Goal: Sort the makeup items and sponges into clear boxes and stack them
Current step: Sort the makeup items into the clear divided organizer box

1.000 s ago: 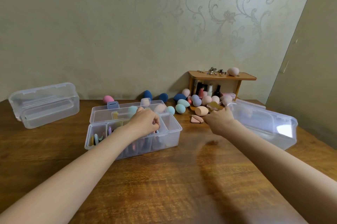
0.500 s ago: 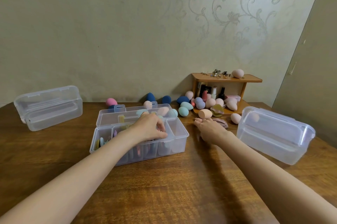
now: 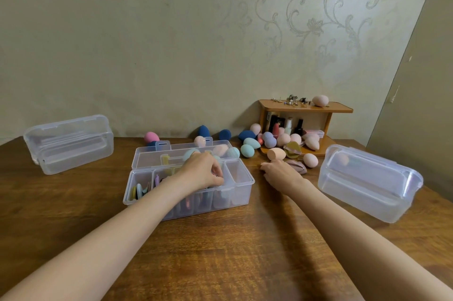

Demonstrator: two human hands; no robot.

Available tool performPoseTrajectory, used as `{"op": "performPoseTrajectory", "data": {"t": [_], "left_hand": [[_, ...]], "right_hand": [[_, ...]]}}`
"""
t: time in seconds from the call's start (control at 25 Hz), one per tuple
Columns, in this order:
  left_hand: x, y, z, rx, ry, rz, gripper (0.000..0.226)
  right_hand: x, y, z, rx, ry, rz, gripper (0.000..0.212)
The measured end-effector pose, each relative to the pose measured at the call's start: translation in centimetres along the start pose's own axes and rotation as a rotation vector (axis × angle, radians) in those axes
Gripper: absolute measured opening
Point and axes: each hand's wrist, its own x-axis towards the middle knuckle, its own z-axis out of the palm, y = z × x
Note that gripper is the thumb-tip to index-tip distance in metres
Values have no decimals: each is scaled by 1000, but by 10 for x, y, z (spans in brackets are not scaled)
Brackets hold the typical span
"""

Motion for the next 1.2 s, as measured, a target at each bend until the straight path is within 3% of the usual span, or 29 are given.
{"op": "performPoseTrajectory", "data": {"t": [0.16,0.28,0.32,0.48,0.64,0.76,0.84,0.92,1.0,1.08,1.2], "left_hand": [[-3,-2,0,-13,49,-7,18],[-1,-3,-1,-20,41,-33,19],[0,-2,-1,-30,29,-52,19],[2,3,0,1,10,-135,21],[2,2,5,23,25,-181,31],[2,3,3,69,9,-161,32],[0,5,-1,25,-14,-122,27],[0,5,-8,-47,23,-78,23],[2,6,-11,-75,78,-40,22],[6,9,-10,-63,32,14,20],[13,13,-4,-12,-71,43,17]], "right_hand": [[-3,-11,-23,20,233,-25,17],[-12,-35,-59,478,530,50,16],[-18,-47,-69,580,560,35,15],[-36,-87,-76,568,547,-124,3],[-37,-100,-59,399,357,-170,12],[-33,-102,-45,259,317,-155,23],[-28,-96,-46,361,234,-117,34],[-24,-81,-56,572,193,-76,31],[-20,-57,-63,636,333,30,27],[-13,-26,-54,463,382,156,27],[-7,8,-28,233,112,319,30]]}}
